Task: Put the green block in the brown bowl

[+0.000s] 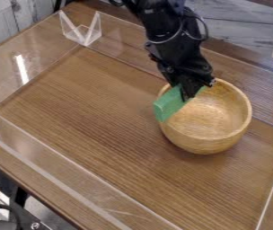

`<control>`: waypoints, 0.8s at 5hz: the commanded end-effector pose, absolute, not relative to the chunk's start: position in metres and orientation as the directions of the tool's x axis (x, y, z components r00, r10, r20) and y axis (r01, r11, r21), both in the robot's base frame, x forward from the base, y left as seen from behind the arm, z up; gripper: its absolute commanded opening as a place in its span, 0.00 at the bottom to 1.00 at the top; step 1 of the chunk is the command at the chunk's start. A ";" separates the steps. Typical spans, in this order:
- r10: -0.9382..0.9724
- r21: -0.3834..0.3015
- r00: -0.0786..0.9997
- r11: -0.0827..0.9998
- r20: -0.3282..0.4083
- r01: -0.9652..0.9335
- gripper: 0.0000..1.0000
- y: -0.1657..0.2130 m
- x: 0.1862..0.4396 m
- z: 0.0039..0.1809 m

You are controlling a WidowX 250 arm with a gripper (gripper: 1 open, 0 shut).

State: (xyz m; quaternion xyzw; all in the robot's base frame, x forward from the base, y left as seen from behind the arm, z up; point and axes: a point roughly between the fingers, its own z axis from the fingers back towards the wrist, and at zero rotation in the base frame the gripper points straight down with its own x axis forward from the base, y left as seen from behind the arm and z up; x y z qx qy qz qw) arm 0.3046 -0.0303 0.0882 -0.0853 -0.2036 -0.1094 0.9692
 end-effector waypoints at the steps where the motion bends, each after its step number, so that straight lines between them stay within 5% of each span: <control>1: -0.184 -0.118 0.879 0.958 0.441 0.260 0.00 -0.036 0.311 0.094; 4: -0.190 -0.136 0.882 0.953 0.431 0.272 0.00 -0.045 0.317 0.084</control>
